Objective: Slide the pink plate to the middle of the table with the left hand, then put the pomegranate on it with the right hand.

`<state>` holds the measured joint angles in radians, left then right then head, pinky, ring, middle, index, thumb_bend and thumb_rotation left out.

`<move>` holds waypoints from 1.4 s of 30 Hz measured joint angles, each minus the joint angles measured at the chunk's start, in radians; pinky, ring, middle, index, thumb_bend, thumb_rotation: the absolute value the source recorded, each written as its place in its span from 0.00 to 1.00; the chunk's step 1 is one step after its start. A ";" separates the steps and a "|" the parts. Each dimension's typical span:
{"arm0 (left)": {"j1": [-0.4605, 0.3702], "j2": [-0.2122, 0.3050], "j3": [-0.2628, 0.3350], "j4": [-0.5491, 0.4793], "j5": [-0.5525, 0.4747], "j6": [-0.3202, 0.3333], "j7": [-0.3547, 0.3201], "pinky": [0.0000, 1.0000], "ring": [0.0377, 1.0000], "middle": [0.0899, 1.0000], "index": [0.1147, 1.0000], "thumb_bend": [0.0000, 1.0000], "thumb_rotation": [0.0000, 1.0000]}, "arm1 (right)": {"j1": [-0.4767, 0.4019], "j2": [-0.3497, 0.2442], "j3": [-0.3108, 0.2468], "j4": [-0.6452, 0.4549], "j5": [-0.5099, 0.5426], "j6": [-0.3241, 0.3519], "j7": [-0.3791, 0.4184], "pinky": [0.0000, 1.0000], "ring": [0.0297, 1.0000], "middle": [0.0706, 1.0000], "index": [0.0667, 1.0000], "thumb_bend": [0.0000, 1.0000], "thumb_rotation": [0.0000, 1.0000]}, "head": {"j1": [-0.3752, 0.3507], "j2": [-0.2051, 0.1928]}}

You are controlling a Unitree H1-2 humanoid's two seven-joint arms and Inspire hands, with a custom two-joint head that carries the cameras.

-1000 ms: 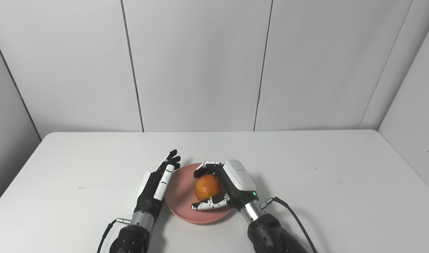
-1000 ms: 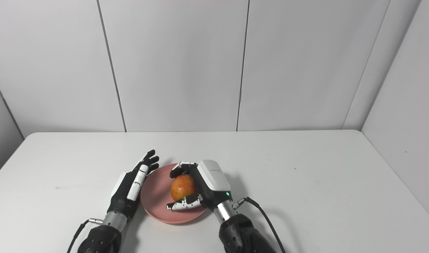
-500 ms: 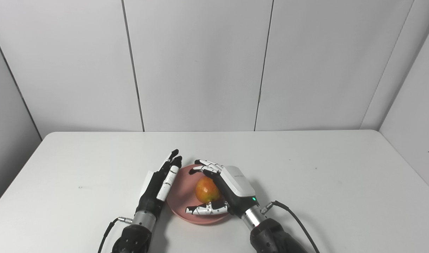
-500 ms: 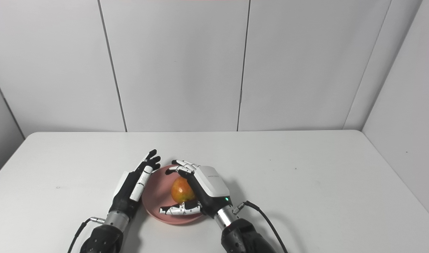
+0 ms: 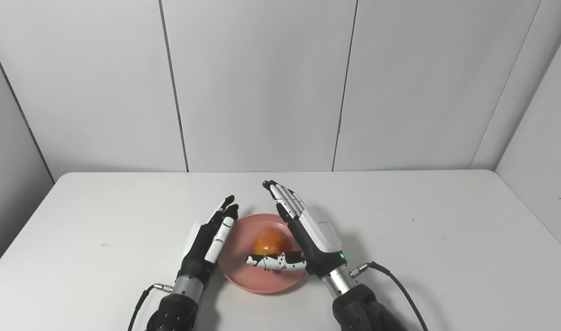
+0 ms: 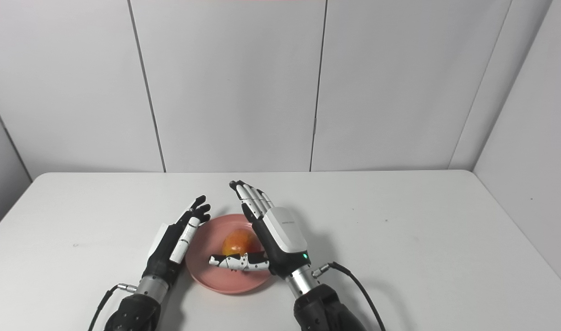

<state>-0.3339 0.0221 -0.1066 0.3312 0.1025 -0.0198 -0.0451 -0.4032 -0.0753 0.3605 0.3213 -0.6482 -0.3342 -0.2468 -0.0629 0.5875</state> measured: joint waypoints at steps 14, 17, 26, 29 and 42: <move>0.000 -0.008 0.017 0.001 -0.041 0.003 -0.002 0.84 0.89 0.90 0.90 0.55 1.00 | 0.067 -0.054 -0.133 -0.054 0.175 0.004 0.095 0.92 0.98 1.00 0.99 0.61 0.84 | 0.002 0.003; 0.000 -0.008 0.020 0.003 -0.041 0.002 0.003 0.83 0.88 0.89 0.89 0.55 1.00 | 0.092 -0.060 -0.152 -0.055 0.241 0.014 0.140 0.94 0.99 1.00 1.00 0.61 0.83 | 0.003 0.008; 0.002 -0.011 0.045 0.002 -0.081 0.001 -0.002 0.87 0.91 0.91 0.90 0.52 1.00 | 0.108 -0.054 -0.199 -0.076 0.377 0.071 0.237 0.95 0.97 1.00 1.00 0.57 0.93 | 0.005 0.015; 0.002 -0.007 0.049 0.002 -0.098 0.000 -0.016 0.88 0.92 0.93 0.93 0.53 1.00 | 0.108 -0.045 -0.214 -0.081 0.407 0.099 0.246 0.95 0.96 0.99 1.00 0.58 0.94 | 0.006 0.023; 0.006 0.026 0.062 0.003 -0.122 -0.016 -0.090 0.94 0.97 0.99 0.99 0.55 1.00 | 0.108 0.022 -0.242 -0.080 0.502 0.188 0.271 0.95 0.97 0.98 0.99 0.57 0.97 | -0.008 0.026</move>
<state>-0.3281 0.0476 -0.0449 0.3340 -0.0197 -0.0356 -0.1349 -0.2948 -0.0531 0.1187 0.2416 -0.1467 -0.1457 0.0242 -0.0706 0.6136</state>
